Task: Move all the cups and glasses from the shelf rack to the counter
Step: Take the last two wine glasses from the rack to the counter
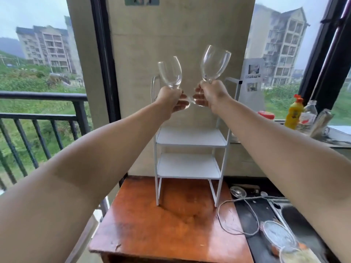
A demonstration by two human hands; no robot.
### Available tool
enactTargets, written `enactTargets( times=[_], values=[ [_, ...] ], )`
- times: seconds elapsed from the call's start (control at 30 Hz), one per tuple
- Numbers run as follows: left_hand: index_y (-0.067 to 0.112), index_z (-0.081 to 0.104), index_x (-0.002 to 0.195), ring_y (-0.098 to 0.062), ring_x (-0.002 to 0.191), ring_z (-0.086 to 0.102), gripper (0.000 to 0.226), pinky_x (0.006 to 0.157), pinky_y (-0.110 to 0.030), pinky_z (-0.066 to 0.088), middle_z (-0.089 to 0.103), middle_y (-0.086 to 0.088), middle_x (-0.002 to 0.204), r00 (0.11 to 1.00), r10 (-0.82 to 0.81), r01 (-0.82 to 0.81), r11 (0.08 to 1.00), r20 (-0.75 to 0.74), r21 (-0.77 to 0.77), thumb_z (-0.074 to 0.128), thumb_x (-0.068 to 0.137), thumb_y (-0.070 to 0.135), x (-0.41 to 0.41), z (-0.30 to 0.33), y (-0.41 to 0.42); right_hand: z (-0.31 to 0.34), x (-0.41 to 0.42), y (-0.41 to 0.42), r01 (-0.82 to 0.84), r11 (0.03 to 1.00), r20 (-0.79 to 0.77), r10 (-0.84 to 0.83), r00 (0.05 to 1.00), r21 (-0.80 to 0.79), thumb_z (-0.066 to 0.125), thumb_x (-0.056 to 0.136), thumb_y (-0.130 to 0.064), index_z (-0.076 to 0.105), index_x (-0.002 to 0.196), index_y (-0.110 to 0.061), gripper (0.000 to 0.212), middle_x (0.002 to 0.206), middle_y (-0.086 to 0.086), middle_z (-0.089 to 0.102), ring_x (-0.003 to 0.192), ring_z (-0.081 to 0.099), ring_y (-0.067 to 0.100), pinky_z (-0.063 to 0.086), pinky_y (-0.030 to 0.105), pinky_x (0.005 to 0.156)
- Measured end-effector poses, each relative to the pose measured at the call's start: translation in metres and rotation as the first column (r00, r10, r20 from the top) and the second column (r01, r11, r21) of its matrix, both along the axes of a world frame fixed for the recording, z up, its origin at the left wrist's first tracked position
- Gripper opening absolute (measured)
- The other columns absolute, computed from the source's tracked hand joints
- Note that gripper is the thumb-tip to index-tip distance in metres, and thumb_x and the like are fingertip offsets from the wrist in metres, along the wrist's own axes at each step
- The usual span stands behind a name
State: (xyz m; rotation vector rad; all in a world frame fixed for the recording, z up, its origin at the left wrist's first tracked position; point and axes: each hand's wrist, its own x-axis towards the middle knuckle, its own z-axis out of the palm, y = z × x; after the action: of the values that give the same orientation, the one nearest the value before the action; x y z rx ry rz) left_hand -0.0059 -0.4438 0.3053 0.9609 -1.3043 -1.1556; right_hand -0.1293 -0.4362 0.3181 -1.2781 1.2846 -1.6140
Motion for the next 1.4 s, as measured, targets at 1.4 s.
enactTargets(
  times=[1.4],
  values=[
    [0.006,0.044,0.069,-0.008,0.022,0.045,0.027,0.032,-0.015,0.041,0.044,-0.010,0.065,0.387,-0.916,0.549,0.322,0.106,0.771,0.041,0.091,-0.009,-0.414,-0.375,0.666,-0.390,-0.342,0.819,0.527,0.272,0.102,-0.939,0.328,0.805,0.043,0.095,-0.009,0.050,0.078,-0.007,0.018,0.069,0.008,0.051,0.035,0.054,0.011,0.042,0.016,0.031]
  ],
)
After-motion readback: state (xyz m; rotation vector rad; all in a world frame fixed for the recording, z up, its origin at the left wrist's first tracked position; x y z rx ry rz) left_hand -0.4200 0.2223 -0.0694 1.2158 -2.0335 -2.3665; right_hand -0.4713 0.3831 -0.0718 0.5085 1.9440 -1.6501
